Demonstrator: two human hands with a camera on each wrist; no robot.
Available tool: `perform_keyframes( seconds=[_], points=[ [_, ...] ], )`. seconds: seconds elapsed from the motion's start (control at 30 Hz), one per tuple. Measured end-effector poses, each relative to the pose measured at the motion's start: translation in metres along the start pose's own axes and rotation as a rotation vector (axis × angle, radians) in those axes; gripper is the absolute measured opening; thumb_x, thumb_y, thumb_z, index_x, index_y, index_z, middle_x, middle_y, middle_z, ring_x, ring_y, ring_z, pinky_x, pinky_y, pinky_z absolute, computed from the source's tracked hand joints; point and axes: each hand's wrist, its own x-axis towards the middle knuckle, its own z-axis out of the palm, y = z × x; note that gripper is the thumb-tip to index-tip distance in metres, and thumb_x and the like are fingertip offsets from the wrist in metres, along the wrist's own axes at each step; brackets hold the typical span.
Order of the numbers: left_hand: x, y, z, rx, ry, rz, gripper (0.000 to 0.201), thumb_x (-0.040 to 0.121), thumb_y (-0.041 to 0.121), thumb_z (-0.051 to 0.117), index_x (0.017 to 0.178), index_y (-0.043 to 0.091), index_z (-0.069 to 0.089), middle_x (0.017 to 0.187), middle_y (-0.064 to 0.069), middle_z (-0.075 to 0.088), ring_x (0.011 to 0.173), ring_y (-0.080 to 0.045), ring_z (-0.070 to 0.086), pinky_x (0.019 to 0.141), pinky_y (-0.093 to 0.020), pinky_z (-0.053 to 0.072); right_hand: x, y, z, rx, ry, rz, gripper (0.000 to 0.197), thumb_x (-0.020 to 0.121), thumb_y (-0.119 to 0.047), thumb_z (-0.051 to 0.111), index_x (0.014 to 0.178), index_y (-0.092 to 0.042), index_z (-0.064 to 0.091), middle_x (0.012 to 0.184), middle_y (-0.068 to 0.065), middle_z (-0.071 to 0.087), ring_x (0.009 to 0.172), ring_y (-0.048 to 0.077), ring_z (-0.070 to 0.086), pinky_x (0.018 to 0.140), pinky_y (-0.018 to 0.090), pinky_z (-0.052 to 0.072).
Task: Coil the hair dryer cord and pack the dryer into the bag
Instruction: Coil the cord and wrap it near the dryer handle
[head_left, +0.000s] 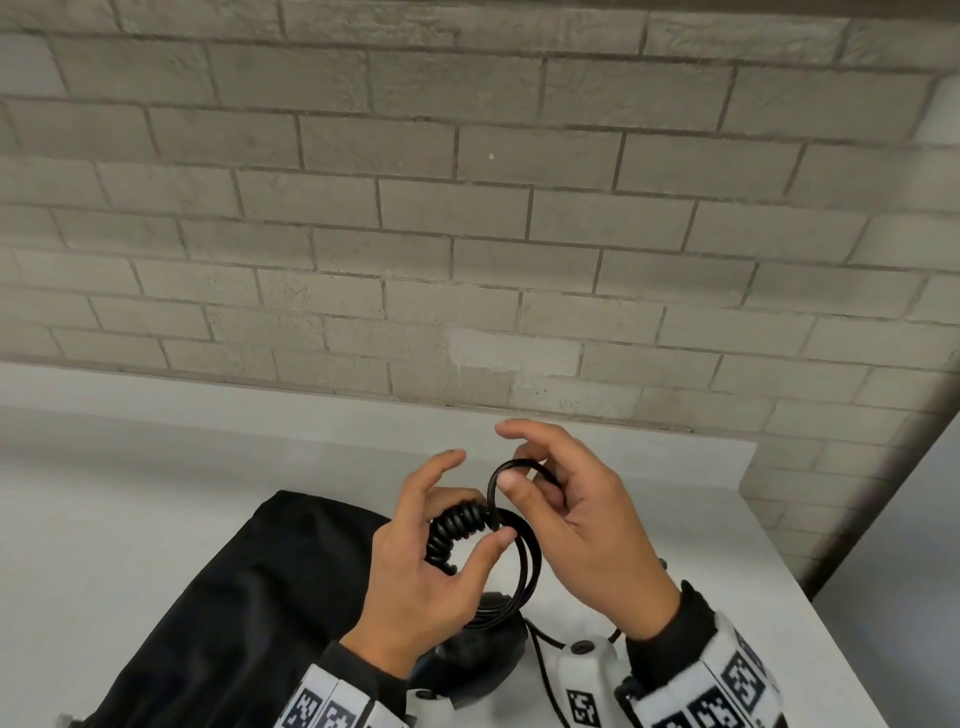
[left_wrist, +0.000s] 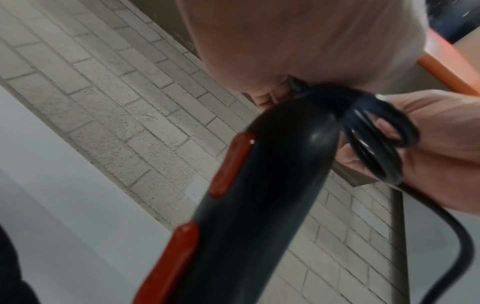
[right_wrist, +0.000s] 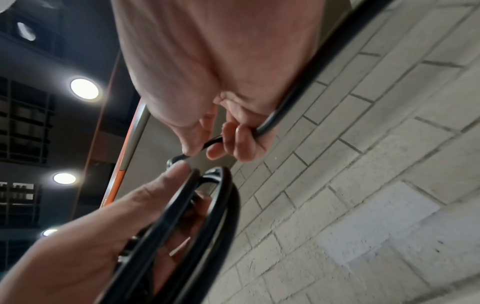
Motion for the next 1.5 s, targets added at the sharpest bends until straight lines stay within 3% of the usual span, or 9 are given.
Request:
perform_keyframes(
  seconds=[0.23,0.43,0.53,0.77,0.9,1.1,1.23,1.37,1.5],
  points=[
    [-0.001,0.005,0.002,-0.007,-0.014,0.064,0.029,0.084,0.038,0.071,0.103,0.025,0.054,0.083,0.010,0.066,0.072,-0.008,0.069,0.065,-0.014,0.052,0.002,0.013,0.006,0.015,0.021,0.056,0.007,0.090,-0.018,0.066,0.093,-0.023,0.069,0.093,-0.010,0.064,0.080,0.013,0.063,0.071,0.016,0.047],
    [-0.003,0.004,0.003,0.053,0.020,0.093,0.018,0.089,0.038,0.066,0.097,0.024,0.057,0.077,0.005,0.064,0.067,-0.011,0.065,0.060,-0.020,0.052,-0.008,0.025,0.006,0.131,-0.012,0.171,0.009,0.093,-0.021,0.061,0.093,-0.020,0.070,0.081,-0.010,0.068,0.077,0.012,0.065,0.075,0.031,0.055],
    [-0.004,0.002,0.002,0.067,0.034,0.072,0.019,0.091,0.041,0.062,0.096,0.024,0.057,0.076,0.002,0.064,0.064,-0.010,0.063,0.060,-0.017,0.049,-0.019,0.025,0.005,0.222,-0.061,0.194,0.020,0.092,-0.038,0.060,0.100,-0.023,0.070,0.089,-0.002,0.070,0.080,0.016,0.065,0.074,0.035,0.056],
    [-0.001,0.006,0.005,0.070,0.036,0.061,0.018,0.088,0.025,0.062,0.094,0.008,0.059,0.103,-0.004,0.067,0.108,-0.018,0.066,0.085,-0.028,0.052,-0.031,0.027,-0.001,0.226,-0.199,0.256,0.020,0.085,-0.018,0.072,0.104,-0.024,0.070,0.098,-0.001,0.072,0.094,0.017,0.068,0.089,0.032,0.053],
    [-0.001,0.013,0.005,-0.025,0.010,-0.069,0.013,0.088,0.029,0.063,0.098,0.025,0.057,0.096,0.005,0.068,0.094,-0.020,0.068,0.079,-0.025,0.053,-0.027,0.026,-0.002,0.137,-0.201,0.220,0.010,0.088,-0.016,0.069,0.093,-0.024,0.070,0.086,-0.005,0.071,0.085,0.013,0.066,0.084,0.030,0.052],
    [0.006,0.025,-0.002,-0.215,-0.098,-0.351,0.033,0.081,0.037,0.072,0.106,0.023,0.057,0.097,-0.003,0.070,0.097,-0.021,0.068,0.083,-0.024,0.052,-0.029,0.029,0.001,-0.099,-0.107,0.094,0.011,0.087,-0.019,0.067,0.091,-0.029,0.068,0.082,-0.012,0.064,0.086,0.015,0.058,0.078,0.027,0.047],
    [0.011,0.029,-0.005,-0.338,-0.094,-0.500,0.032,0.080,0.024,0.078,0.106,0.024,0.060,0.093,-0.006,0.073,0.084,-0.014,0.068,0.077,-0.029,0.049,-0.033,0.032,0.009,-0.218,-0.038,0.035,0.010,0.088,-0.030,0.063,0.097,-0.034,0.067,0.086,-0.019,0.063,0.092,0.010,0.055,0.075,0.017,0.041],
    [0.008,0.032,-0.001,-0.329,-0.001,-0.491,0.034,0.079,0.018,0.073,0.109,0.016,0.057,0.090,-0.007,0.073,0.082,-0.015,0.070,0.076,-0.026,0.053,-0.037,0.033,0.020,-0.269,0.078,0.041,0.019,0.085,-0.044,0.063,0.104,-0.040,0.064,0.094,-0.026,0.064,0.094,0.005,0.056,0.076,0.013,0.041],
    [0.006,0.031,0.004,-0.327,0.071,-0.468,0.036,0.079,0.017,0.072,0.110,0.016,0.055,0.088,-0.007,0.073,0.081,-0.016,0.071,0.074,-0.022,0.054,-0.042,0.031,0.028,-0.323,0.362,-0.010,0.031,0.072,-0.030,0.082,0.092,-0.035,0.058,0.094,-0.017,0.053,0.087,0.003,0.052,0.072,0.007,0.039]
  ],
)
